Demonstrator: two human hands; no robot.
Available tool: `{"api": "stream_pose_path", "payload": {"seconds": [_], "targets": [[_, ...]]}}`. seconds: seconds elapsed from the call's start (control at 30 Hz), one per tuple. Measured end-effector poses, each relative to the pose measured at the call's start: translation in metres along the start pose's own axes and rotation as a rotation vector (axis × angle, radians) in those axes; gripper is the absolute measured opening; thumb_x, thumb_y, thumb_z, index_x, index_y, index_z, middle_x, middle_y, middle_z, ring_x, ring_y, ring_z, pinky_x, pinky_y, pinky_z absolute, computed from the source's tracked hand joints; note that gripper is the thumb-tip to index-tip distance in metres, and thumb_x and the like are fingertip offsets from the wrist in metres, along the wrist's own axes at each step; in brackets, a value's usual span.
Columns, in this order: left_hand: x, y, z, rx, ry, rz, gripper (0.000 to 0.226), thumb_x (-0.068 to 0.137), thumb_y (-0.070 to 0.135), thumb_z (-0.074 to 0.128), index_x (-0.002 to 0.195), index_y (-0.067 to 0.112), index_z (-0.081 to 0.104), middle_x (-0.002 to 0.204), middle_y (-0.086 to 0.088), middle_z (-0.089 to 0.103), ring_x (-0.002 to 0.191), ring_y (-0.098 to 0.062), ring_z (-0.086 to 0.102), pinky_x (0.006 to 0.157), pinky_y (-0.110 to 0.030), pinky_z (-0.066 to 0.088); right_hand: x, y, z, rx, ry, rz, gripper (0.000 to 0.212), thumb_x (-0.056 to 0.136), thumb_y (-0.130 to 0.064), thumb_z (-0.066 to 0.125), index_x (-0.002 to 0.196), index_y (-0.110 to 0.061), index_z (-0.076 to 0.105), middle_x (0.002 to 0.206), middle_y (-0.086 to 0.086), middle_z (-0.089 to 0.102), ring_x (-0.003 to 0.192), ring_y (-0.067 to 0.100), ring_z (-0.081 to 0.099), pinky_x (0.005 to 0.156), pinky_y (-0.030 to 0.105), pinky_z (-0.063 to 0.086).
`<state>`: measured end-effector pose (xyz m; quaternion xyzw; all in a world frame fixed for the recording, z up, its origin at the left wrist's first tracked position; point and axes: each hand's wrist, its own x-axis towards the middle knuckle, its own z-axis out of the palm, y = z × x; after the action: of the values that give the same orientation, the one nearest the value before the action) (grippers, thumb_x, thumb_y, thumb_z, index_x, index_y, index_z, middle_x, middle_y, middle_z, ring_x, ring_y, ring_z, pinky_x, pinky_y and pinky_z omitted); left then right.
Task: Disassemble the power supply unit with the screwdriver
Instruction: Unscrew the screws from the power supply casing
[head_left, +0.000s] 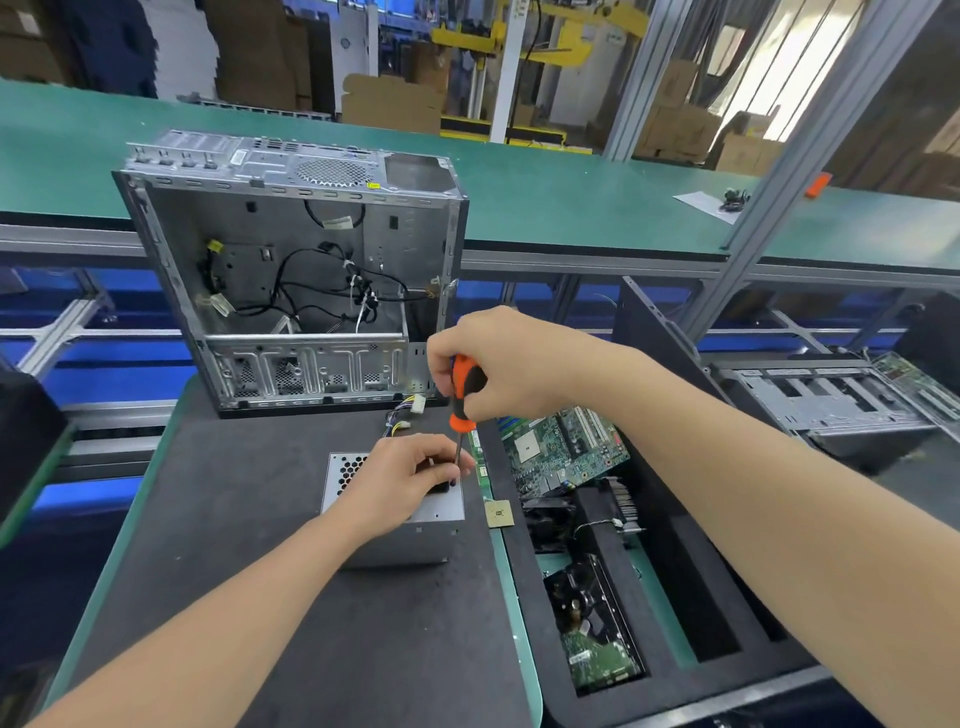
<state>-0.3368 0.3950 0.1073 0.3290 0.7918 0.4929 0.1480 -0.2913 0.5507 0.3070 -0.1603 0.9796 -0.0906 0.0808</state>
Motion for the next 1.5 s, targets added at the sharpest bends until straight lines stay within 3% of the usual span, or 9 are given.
{"api": "stream_pose_path", "payload": {"seconds": [0.1,0.2,0.37,0.6,0.77,0.97,1.1,1.33,1.5], "targets": [[0.000,0.000,0.000,0.015,0.012,0.011,0.033,0.099,0.010,0.068,0.087,0.040,0.075,0.096,0.009,0.077,0.090,-0.013,0.071,0.091,-0.041,0.056,0.000,-0.005,0.002,-0.013,-0.016,-0.042,0.019,0.077,-0.007,0.072,0.086,-0.023,0.066,0.080,-0.015,0.057,0.082,0.007,0.055,0.063,0.021,0.040],[0.000,0.001,0.001,0.013,0.033,0.010,0.046,0.098,0.006,0.067,0.078,0.048,0.071,0.096,0.006,0.076,0.091,-0.011,0.070,0.095,-0.039,0.055,0.000,-0.008,0.006,-0.020,0.061,-0.045,0.011,0.084,-0.030,0.073,0.087,-0.026,0.063,0.076,-0.016,0.055,0.079,0.007,0.055,0.064,0.025,0.045],[-0.001,-0.001,0.002,0.008,0.042,0.004,0.045,0.097,0.006,0.068,0.079,0.047,0.072,0.096,0.005,0.077,0.092,-0.010,0.071,0.096,-0.037,0.055,0.005,-0.018,0.026,-0.468,0.412,0.277,0.065,0.091,-0.078,0.041,0.063,-0.019,0.036,0.062,-0.002,0.039,0.050,0.018,0.034,0.048,0.027,0.023],[-0.001,0.000,0.000,-0.047,0.019,0.000,0.034,0.098,0.004,0.067,0.086,0.034,0.077,0.099,0.016,0.078,0.094,-0.009,0.072,0.093,-0.034,0.057,0.008,-0.006,0.008,-0.113,0.109,0.130,0.031,0.092,-0.047,0.064,0.091,-0.017,0.055,0.079,-0.002,0.055,0.070,0.024,0.056,0.053,0.030,0.040],[-0.001,0.000,0.000,-0.032,0.022,0.008,0.035,0.099,0.006,0.067,0.090,0.038,0.077,0.099,0.009,0.078,0.094,-0.009,0.072,0.094,-0.035,0.056,0.002,-0.007,-0.002,-0.034,-0.014,0.013,0.017,0.079,-0.020,0.075,0.092,-0.024,0.064,0.078,-0.016,0.058,0.072,0.004,0.055,0.055,0.020,0.040],[-0.001,0.003,0.001,-0.011,0.041,0.006,0.038,0.098,0.007,0.069,0.081,0.041,0.073,0.094,0.006,0.077,0.092,-0.015,0.071,0.093,-0.044,0.056,0.002,-0.008,0.014,-0.022,0.148,0.044,0.022,0.088,-0.044,0.066,0.082,-0.024,0.061,0.076,-0.008,0.061,0.073,0.016,0.060,0.063,0.037,0.053],[-0.001,0.002,0.001,-0.004,0.038,-0.007,0.031,0.098,0.010,0.069,0.086,0.037,0.076,0.093,0.006,0.077,0.091,-0.012,0.071,0.093,-0.041,0.056,0.007,-0.007,0.029,-0.331,0.367,0.274,0.058,0.094,-0.069,0.047,0.066,-0.019,0.038,0.066,0.000,0.041,0.054,0.018,0.040,0.047,0.027,0.024],[-0.001,0.001,0.000,-0.071,0.029,0.052,0.042,0.099,0.005,0.065,0.087,0.045,0.075,0.094,0.012,0.078,0.086,-0.010,0.072,0.084,-0.024,0.056,0.008,0.001,0.008,-0.105,0.088,0.083,0.020,0.090,-0.037,0.067,0.090,-0.019,0.057,0.074,-0.005,0.059,0.068,0.022,0.057,0.057,0.033,0.047],[-0.003,0.002,-0.001,-0.094,0.026,0.070,0.035,0.102,0.010,0.063,0.094,0.043,0.075,0.098,0.014,0.079,0.095,-0.009,0.071,0.082,-0.012,0.050,0.005,0.004,0.004,0.021,0.032,0.009,0.016,0.080,-0.018,0.073,0.091,-0.023,0.062,0.075,-0.014,0.057,0.067,0.004,0.051,0.055,0.023,0.037]]}}
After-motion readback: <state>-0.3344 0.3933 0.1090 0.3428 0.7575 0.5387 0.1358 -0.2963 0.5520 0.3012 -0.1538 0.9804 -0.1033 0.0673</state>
